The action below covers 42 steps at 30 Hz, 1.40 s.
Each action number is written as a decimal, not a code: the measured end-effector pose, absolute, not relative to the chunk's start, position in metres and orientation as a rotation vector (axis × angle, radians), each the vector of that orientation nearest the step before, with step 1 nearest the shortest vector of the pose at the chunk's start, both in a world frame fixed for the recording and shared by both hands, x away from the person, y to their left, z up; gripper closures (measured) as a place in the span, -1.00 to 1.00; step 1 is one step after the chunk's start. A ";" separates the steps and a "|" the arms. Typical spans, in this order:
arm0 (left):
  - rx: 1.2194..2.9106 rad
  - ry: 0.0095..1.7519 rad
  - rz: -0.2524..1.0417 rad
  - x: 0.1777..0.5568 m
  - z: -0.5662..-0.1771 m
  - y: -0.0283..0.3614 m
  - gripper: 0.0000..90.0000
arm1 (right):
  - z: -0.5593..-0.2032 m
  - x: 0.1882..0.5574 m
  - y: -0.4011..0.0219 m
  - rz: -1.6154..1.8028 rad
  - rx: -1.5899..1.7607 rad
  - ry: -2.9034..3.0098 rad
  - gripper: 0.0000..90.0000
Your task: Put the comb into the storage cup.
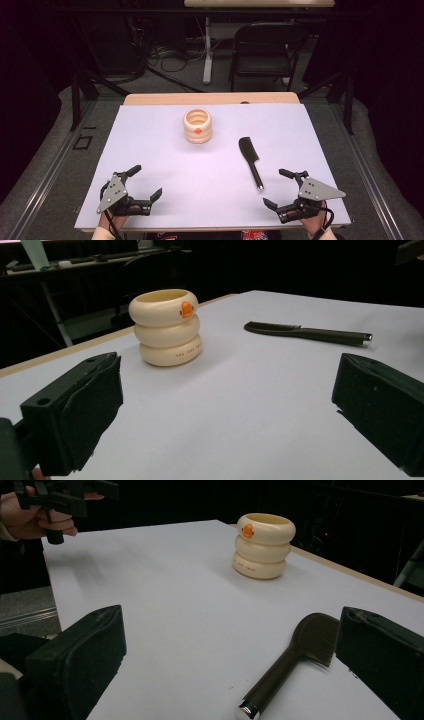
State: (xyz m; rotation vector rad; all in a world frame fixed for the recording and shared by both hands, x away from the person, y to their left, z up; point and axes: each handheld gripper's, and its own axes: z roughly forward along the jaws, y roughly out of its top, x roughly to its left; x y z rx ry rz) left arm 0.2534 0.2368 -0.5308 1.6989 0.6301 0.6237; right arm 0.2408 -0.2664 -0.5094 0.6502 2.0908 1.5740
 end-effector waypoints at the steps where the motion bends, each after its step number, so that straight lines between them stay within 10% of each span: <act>1: 1.701 0.629 0.621 0.253 -0.531 0.236 -1.00 | -0.509 0.241 -0.267 1.574 0.637 2.087 -1.00; 42: 1.719 0.645 0.617 0.251 -0.530 0.236 -1.00 | -0.525 0.273 -0.229 1.450 0.809 2.268 -1.00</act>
